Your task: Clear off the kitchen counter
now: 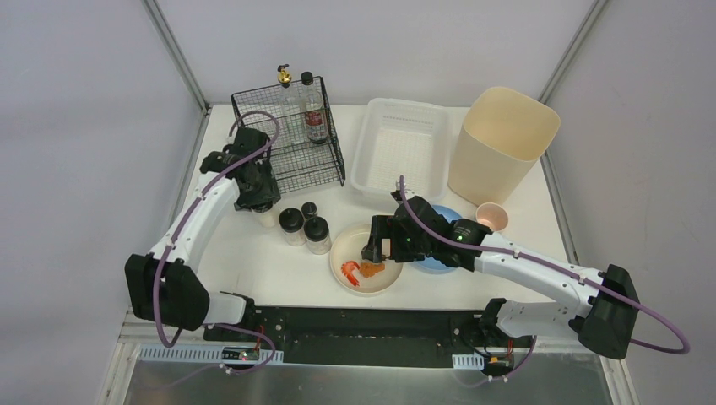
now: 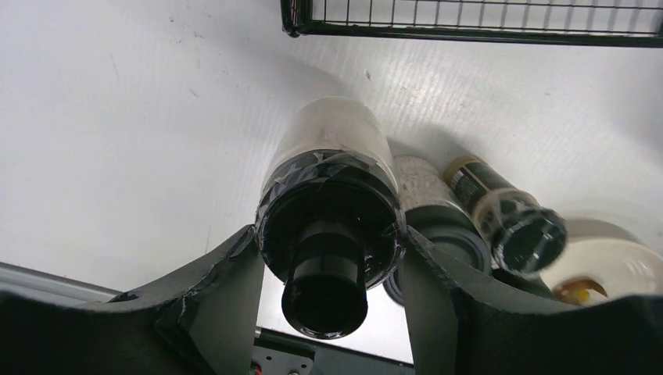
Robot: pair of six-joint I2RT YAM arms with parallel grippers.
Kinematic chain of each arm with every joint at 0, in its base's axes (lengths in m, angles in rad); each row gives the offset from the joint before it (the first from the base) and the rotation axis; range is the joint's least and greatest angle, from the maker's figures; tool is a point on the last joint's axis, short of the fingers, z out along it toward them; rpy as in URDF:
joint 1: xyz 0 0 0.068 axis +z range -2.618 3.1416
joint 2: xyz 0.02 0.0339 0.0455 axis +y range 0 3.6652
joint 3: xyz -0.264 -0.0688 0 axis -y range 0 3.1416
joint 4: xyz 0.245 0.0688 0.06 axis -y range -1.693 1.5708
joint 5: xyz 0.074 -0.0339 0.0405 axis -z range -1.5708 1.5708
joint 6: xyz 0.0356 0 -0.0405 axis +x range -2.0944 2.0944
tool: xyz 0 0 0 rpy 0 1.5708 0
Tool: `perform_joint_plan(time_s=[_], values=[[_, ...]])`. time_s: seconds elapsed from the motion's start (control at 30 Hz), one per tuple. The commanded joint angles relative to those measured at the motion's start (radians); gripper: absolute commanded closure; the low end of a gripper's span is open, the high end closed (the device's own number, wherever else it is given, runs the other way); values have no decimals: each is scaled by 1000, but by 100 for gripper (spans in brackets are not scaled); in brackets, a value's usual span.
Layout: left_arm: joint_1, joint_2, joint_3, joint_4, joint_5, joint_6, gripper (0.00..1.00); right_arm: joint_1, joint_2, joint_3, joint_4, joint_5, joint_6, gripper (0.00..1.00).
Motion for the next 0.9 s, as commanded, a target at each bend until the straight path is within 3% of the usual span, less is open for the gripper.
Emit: perform_joint_plan(time_s=[0.0,0.37,0.87], values=[[3,-94,132,-80,6,24,100,7,-21,25,12,-4,3,5],[3,-72,419,-204,31,75,100,15,-16,37,11,-4,-1,5],[3,245,856,-206,-18,119,100,20,-84,-5,-5,32,18,5]])
